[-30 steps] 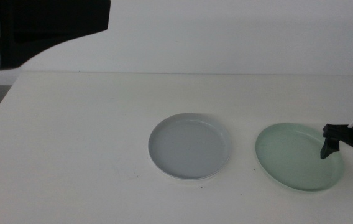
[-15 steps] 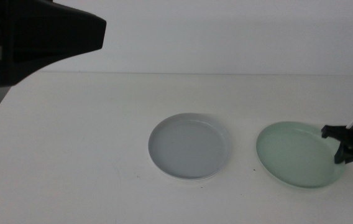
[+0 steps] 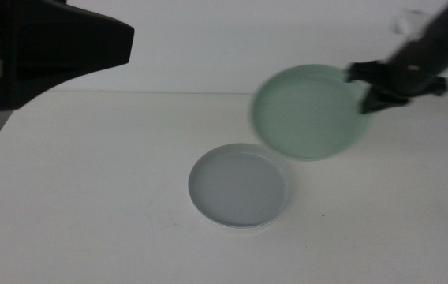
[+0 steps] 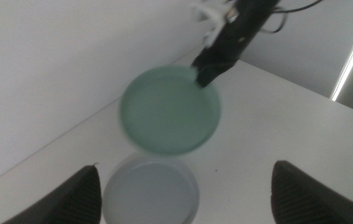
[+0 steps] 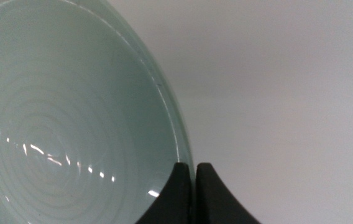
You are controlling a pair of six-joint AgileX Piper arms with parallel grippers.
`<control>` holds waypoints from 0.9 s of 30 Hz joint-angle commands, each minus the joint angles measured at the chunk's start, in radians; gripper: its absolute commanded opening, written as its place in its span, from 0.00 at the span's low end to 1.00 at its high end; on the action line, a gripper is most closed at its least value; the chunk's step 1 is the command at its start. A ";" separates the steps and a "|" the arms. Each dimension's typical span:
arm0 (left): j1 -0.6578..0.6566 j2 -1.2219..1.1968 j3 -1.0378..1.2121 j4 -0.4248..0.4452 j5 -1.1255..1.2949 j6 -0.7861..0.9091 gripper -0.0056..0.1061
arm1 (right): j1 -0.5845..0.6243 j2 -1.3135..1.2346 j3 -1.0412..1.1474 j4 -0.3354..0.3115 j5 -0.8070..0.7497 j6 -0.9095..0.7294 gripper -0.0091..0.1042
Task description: Stack the three bowls on top of each other.
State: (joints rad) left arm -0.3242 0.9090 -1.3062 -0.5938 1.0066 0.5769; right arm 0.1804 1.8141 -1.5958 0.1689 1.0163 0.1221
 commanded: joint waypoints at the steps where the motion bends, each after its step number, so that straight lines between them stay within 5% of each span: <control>1: -0.005 0.001 0.003 0.000 -0.001 -0.005 0.89 | 0.065 0.040 -0.045 0.013 0.016 0.019 0.06; 11: -0.005 0.001 0.003 0.000 -0.001 -0.005 0.89 | 0.213 0.194 -0.088 0.104 0.007 0.017 0.06; 27: -0.005 0.001 0.003 0.000 -0.001 -0.005 0.89 | 0.219 0.302 -0.088 0.033 -0.026 0.017 0.06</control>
State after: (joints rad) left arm -0.3242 0.9090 -1.3062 -0.5915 1.0086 0.5769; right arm 0.3974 2.1174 -1.6777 0.2197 0.9982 0.1380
